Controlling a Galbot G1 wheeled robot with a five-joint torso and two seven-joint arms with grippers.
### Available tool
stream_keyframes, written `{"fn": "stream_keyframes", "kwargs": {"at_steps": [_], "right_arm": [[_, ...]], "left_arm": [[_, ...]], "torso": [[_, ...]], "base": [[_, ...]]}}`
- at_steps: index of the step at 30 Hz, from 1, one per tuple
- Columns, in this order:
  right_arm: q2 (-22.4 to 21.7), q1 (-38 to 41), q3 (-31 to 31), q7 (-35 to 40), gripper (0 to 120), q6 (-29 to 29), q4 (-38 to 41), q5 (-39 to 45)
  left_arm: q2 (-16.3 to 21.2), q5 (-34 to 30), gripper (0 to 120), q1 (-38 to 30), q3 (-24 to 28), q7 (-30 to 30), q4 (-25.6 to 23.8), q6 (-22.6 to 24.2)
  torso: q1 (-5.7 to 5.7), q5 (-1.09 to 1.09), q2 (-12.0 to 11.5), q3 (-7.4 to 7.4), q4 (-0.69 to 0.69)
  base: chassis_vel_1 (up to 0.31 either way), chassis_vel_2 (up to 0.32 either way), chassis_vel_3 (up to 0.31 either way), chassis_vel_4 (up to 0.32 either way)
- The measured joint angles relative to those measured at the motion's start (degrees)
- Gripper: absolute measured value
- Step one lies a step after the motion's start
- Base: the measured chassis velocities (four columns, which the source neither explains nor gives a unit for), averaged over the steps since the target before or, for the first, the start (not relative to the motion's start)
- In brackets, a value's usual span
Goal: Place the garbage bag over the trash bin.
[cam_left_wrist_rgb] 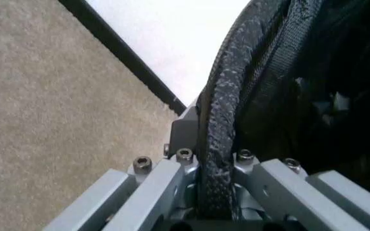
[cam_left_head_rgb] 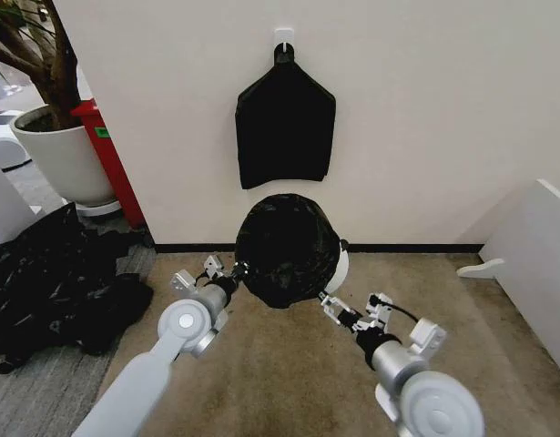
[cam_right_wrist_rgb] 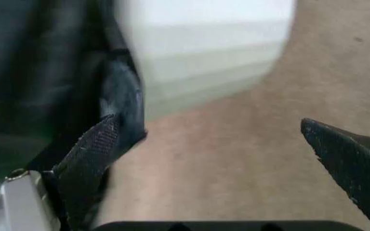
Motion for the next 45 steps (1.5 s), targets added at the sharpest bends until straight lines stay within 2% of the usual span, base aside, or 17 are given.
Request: {"fn": "stream_keyframes", "kwargs": {"at_steps": [6, 10, 12, 20, 24, 25, 26, 30, 33, 34, 36, 41, 43, 45], "right_arm": [[-0.36, 1.23, 3.65, -4.26, 100, 1.58, -9.39, -2.12], [-0.14, 1.13, 6.26, -7.45, 100, 2.78, -12.41, -6.56], [-0.03, 0.69, 6.57, -7.87, 100, 3.31, -12.29, -7.66], [-0.57, -7.22, 6.05, -9.18, 100, 4.25, -1.94, -9.8], [-0.68, -12.05, 6.89, -8.99, 100, 4.43, 6.65, -10.72], [-1.11, -13.14, 7.7, -8.79, 100, 4.35, 10.33, -11.37], [-1.11, -13.14, 7.7, -8.79, 100, 4.35, 10.33, -11.37], [-3.81, -10.63, 8.66, -4.44, 100, 2.68, 18.25, -12.55], [-6.61, -4.75, 4.91, 0.67, 100, 1.07, 19.15, -13.12], [-6.61, -4.75, 4.91, 0.67, 100, 1.07, 19.15, -13.12], [-7.77, -0.64, 1.34, 2.19, 100, -0.59, 19.18, -13.16], [-8.47, 7.67, -6.13, -1.51, 99, -4.19, 16.24, -12.66], [-8.48, 9.01, -7.33, -1.83, 99, -4.4, 15.56, -12.33], [-8.01, 12.27, -10.27, -2.17, 92, -4.51, 13.15, -11.97]], "left_arm": [[0.2, -1.19, 1, 0.05, 0.01, -1.29, -1.66, 0.15], [0.15, -1.54, 1, 0.3, -0.03, -2.64, -2.56, 0.23], [0.0, -1.54, 1, 0.34, 0.04, -3.37, -2.85, 0.23], [-0.18, -0.59, 1, 0.19, 0.47, -4.44, -3.29, 0.54], [0.5, 8.75, 1, 0.47, 1.63, -1.5, -2.68, 0.1], [0.73, 13.4, 1, 0.69, 2.21, -0.06, -2.2, -0.85], [0.73, 13.4, 1, 0.69, 2.21, -0.06, -2.2, -0.85], [0.78, 24.5, 1, 1.2, 3.23, 2.82, -1.55, -4.0], [0.3, 33.39, 1, 1.68, 4.14, 4.92, -0.46, -7.03], [0.3, 33.39, 1, 1.68, 4.14, 4.92, -0.46, -7.03], [-0.43, 40.65, 1, 2.02, 4.76, 6.24, 1.18, -10.0], [-2.01, 55.43, 1, 2.64, 7.98, 8.74, 4.61, -15.64], [-2.28, 56.98, 1, 2.66, 8.19, 8.84, 5.23, -16.24], [-2.86, 60.46, 1, 2.65, 8.47, 8.65, 6.43, -17.66]], "torso": [[0.0, 0.01, 0.0, 0.0, -0.01], [0.0, 0.01, 0.0, 0.0, -0.01], [0.0, 0.01, 0.0, 0.0, 0.0], [0.0, 0.0, 0.0, 0.0, -0.01], [0.0, 0.0, 0.0, 0.0, -0.01], [0.0, 0.0, 0.0, 0.0, -0.02], [0.0, 0.0, 0.0, 0.0, -0.02], [0.0, -0.02, 0.01, -0.01, -0.02], [0.0, 0.02, 0.0, 0.0, 0.0], [0.0, 0.02, 0.0, 0.0, 0.0], [0.0, 0.0, 0.0, 0.0, 0.01], [0.0, -0.01, 0.0, 0.0, -0.01], [0.0, -0.02, 0.0, 0.0, -0.03], [0.0, 0.0, 0.0, 0.0, -0.01]], "base": [[0.0, 0.0, 0.0, 0.0], [0.0, 0.0, 0.0, 0.0], [0.0, 0.0, 0.0, 0.0], [0.0, 0.0, 0.0, 0.0], [0.0, 0.0, 0.0, 0.0], [0.0, 0.0, 0.0, 0.0], [0.0, 0.0, 0.0, 0.0], [0.0, 0.0, 0.0, 0.0], [0.0, 0.0, 0.0, 0.0], [0.0, 0.0, 0.0, 0.0], [0.0, 0.0, 0.0, 0.0], [0.0, 0.0, 0.0, 0.0], [0.0, 0.0, 0.0, 0.0], [0.0, 0.0, 0.0, 0.0]]}}
